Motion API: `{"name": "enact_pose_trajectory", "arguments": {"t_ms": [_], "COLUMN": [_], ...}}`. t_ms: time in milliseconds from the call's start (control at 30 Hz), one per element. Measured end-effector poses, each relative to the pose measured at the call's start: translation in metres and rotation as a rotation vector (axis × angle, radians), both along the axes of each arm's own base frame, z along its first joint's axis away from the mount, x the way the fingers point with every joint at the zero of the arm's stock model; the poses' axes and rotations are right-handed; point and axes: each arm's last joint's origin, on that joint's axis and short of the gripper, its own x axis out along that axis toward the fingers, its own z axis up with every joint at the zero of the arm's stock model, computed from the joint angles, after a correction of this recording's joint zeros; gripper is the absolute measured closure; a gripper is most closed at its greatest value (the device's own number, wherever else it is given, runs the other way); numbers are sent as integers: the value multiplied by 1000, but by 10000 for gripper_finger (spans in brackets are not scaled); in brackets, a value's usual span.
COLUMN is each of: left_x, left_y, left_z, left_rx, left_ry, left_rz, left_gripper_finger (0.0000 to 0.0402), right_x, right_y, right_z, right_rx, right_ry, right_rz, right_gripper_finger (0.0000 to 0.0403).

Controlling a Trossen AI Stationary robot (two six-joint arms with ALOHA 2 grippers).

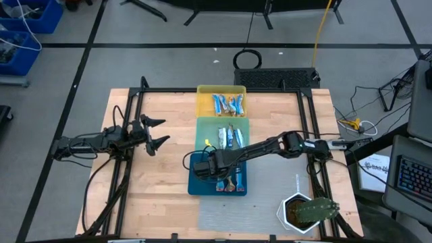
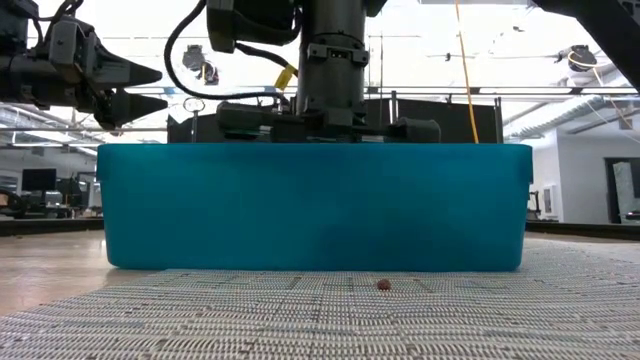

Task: Pick and place Granola Bars by type
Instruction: Put the red granola bar into the blue bin, then return to Home Position

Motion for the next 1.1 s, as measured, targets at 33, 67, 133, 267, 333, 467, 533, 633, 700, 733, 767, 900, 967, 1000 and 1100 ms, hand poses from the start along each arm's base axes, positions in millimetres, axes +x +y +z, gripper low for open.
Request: {"name": "enact_pose_trajectory", "arguments": {"t_ms": [33,67,133,267,333,467,533,633,700,733,767,900,967,1000,1100], "left_x": [0,0,0,0,0,0,0,0,0,0,0,0,0,0,0], "left_y": [0,0,0,0,0,0,0,0,0,0,0,0,0,0,0], "left_z": [0,0,0,0,0,0,0,0,0,0,0,0,0,0,0], "left_rx": [0,0,0,0,0,0,0,0,0,0,0,0,0,0,0], "left_ry": [0,0,0,0,0,-1,0,0,0,0,-1,0,0,0,0], "left_rz": [0,0,0,0,0,0,0,0,0,0,0,0,0,0,0], "left_gripper_finger": [9,9,9,9,9,9,9,9,9,9,9,9,9,9,9], "right_x": [0,0,0,-1,-1,-1,-1,-2,-2,-3,-4,-8,-12,-13,-20], "right_y": [0,0,0,0,-1,-3,-3,-3,-3,-3,-3,-5,-6,-7,-10], "right_z": [1,1,3,9,11,12,15,21,27,31,37,59,71,77,99], "right_rx": [0,-1,-2,-18,-24,-18,-16,-13,-11,-10,-9,-41,-65,-67,-78], "right_ry": [-2,-3,-9,-30,-39,-38,-45,-60,-78,-94,-111,-174,-201,-217,-272], "right_rz": [1,3,12,19,25,24,23,27,33,39,49,105,154,182,261], "right_gripper_finger": [269,260,241,206,189,163,154,145,140,138,136,130,128,127,126]}}
